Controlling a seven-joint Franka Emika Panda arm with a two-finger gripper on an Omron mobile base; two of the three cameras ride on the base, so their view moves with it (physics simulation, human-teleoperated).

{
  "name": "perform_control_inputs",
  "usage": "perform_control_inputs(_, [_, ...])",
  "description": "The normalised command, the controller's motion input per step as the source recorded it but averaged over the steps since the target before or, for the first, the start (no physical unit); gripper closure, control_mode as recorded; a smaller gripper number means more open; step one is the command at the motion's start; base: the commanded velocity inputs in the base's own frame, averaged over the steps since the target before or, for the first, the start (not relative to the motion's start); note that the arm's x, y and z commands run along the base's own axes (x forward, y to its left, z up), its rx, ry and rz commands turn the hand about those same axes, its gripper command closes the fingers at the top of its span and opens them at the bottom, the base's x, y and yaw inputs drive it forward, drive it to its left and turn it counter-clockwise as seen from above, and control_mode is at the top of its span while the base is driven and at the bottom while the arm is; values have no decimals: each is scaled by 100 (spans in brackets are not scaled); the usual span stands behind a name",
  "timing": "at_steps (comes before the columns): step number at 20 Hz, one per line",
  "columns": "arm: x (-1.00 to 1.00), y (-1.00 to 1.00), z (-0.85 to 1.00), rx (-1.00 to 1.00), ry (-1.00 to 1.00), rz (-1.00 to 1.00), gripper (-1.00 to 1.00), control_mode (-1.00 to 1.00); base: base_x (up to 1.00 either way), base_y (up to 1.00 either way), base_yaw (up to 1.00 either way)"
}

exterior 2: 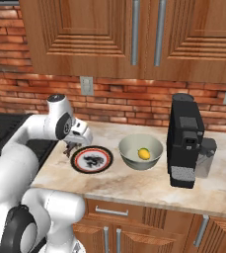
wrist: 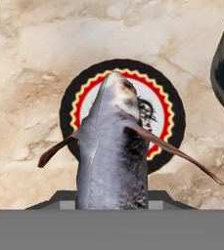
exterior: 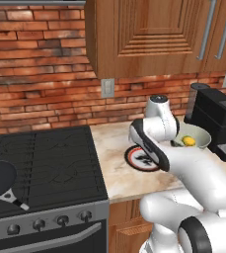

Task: Place the fish on the plate and place the lemon on the same plate.

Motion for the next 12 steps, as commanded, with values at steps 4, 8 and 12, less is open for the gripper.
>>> perform_control_inputs(4, [16, 0, -41, 6, 2, -2, 100, -100, 0, 0, 0])
perform_control_inputs(8, [30, 0, -60, 4, 0, 0, 100, -100, 0, 0, 0])
perform_control_inputs(12, [33, 0, -67, 2, 0, 0, 100, -100, 0, 0, 0])
